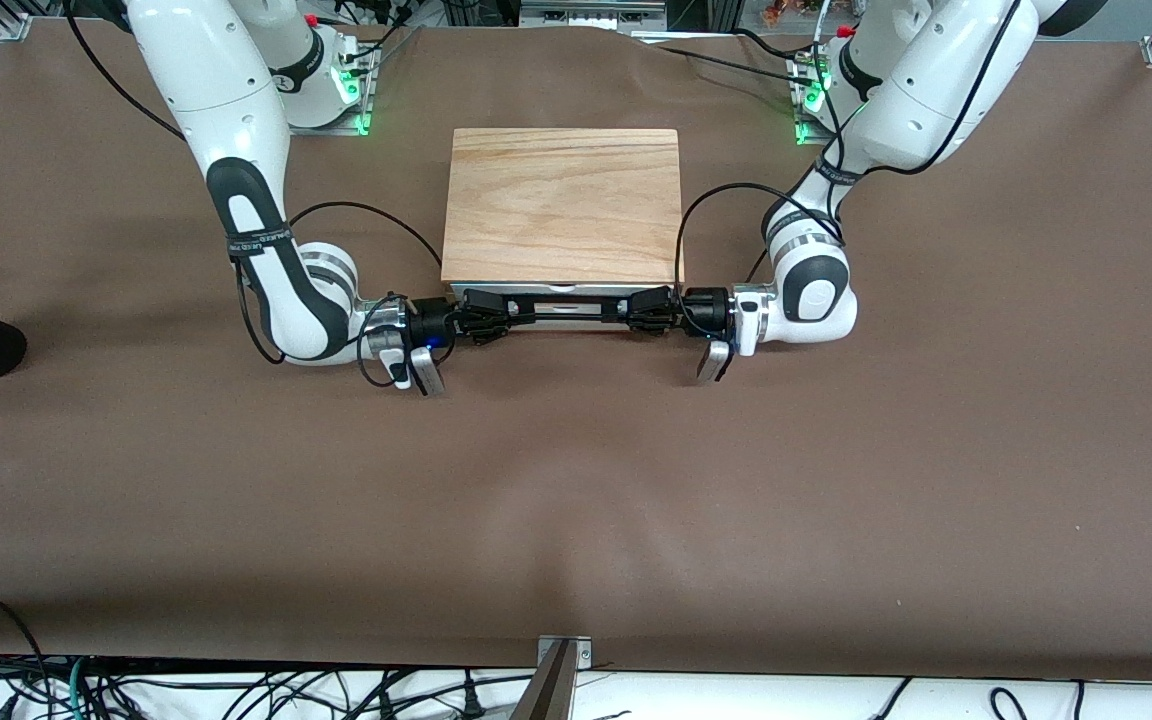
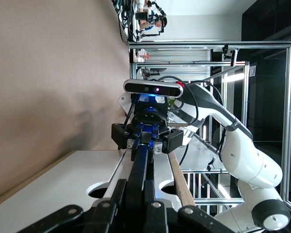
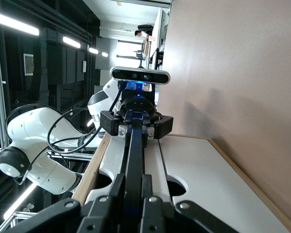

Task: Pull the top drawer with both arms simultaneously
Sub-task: 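Pull the handle away from the box with both grippers together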

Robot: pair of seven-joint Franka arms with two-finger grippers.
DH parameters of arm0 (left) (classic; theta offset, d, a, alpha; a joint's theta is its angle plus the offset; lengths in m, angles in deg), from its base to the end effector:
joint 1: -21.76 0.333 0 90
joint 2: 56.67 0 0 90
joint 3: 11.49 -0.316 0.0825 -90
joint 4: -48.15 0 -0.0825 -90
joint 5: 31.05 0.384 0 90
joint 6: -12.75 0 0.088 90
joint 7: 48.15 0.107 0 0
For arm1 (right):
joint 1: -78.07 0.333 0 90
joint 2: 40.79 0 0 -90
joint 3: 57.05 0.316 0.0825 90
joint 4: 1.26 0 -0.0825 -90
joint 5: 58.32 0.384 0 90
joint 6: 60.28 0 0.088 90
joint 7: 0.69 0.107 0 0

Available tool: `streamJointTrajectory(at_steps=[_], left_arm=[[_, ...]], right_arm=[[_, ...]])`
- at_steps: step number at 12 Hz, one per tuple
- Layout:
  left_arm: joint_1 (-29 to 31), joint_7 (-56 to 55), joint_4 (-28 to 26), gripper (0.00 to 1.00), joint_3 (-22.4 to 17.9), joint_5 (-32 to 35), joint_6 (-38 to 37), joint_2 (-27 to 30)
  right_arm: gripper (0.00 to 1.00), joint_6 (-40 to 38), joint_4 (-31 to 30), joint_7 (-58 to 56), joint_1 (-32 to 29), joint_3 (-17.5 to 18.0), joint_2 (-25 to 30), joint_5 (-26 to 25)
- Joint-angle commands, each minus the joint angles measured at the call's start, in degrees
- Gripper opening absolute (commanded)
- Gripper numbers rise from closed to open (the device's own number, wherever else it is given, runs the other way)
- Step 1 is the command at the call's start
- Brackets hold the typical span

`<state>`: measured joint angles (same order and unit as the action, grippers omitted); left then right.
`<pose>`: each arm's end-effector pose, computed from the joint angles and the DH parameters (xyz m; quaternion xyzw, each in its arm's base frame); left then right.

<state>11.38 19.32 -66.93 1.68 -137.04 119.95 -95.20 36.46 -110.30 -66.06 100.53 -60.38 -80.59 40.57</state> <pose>0.5056 -0.2992 0.1471 0.7111 0.0011 0.0100 0.7030 0.5337 0.2871 0.1563 -0.7205 -0.0973 0.0134 0.6864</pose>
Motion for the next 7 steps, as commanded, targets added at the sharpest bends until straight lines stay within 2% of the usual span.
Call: streamJointTrajectory(at_steps=[1, 7], left_arm=[[-1.58, -0.41, 4.87, 0.00, 0.01, -0.01, 5.74, -4.89], [-1.76, -3.12, 6.62, 0.00, 0.01, 1.74, 7.32, -5.24]], right_arm=[[0.12, 0.56, -0.56, -0.02, -0.14, 0.34, 0.60, 0.78], [0.11, 0.82, 3.57, 2.35, -1.10, 0.17, -0.90, 1.84]])
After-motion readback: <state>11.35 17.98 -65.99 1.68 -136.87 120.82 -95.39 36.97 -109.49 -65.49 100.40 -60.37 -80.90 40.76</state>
